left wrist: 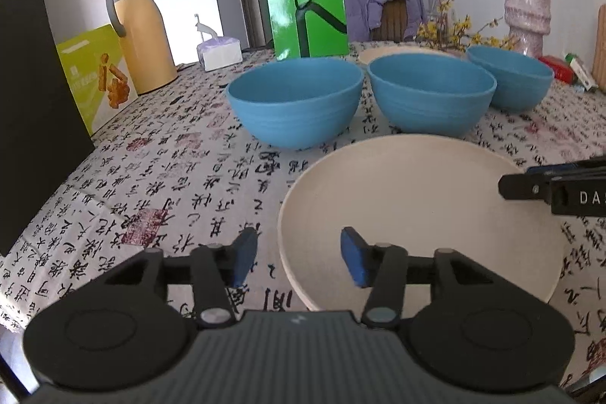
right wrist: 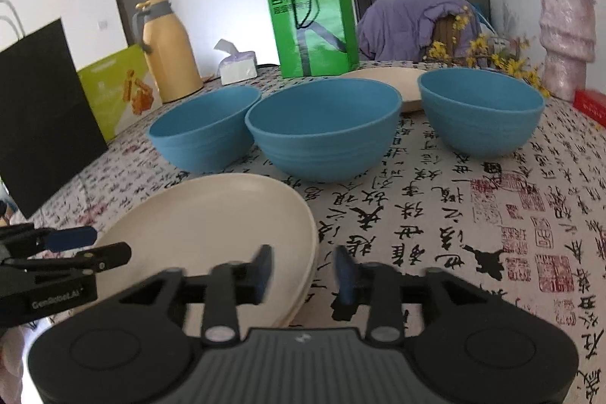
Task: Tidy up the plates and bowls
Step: 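Open both grippers to release the cream plates, then raise both open grippers up and away from the plate stack, then move both open grippers toward the cream plates by the green bag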
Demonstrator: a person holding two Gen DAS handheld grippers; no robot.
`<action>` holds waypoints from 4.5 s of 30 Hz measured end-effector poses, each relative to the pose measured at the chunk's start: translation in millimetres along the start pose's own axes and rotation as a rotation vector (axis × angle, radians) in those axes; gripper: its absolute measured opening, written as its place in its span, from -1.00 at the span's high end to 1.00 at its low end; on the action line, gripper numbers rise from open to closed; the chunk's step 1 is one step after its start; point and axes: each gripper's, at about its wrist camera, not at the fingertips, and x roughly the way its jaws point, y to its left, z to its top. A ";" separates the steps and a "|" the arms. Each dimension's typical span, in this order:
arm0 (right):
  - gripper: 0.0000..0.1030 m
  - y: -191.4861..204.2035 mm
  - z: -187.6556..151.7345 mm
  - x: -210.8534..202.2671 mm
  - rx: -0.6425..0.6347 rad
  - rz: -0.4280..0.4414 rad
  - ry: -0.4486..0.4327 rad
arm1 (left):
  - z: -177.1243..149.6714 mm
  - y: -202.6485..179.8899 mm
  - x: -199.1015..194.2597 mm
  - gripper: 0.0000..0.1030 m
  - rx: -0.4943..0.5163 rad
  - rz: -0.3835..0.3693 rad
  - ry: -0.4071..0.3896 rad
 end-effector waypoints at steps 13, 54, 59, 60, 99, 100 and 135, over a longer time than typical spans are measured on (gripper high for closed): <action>-1.00 -8.9 9.2 -15.9 0.059 -0.029 -0.062 | 20.6 10.7 -16.5 -1.00 -0.091 -0.090 -0.084; -1.00 -26.6 53.1 -34.1 -0.024 -0.071 -0.064 | 42.0 48.2 -12.7 -1.00 -0.313 -0.157 -0.087; -1.00 -27.9 74.4 -37.0 -0.042 -0.052 -0.072 | 55.9 48.3 -18.8 -1.00 -0.313 -0.158 -0.114; -1.00 -27.7 79.3 -38.1 -0.045 -0.047 -0.075 | 59.5 48.4 -20.1 -1.00 -0.315 -0.161 -0.120; -1.00 -33.3 249.8 -31.9 -0.018 0.032 -0.343 | 202.7 32.3 -16.2 -1.00 -0.425 -0.129 -0.248; -1.00 -35.8 253.9 -27.5 -0.010 0.029 -0.340 | 205.5 32.3 -12.8 -1.00 -0.430 -0.126 -0.239; -1.00 -213.8 269.3 82.1 0.413 -0.032 -0.264 | 265.2 -34.2 76.2 -1.00 -0.363 -0.062 -0.069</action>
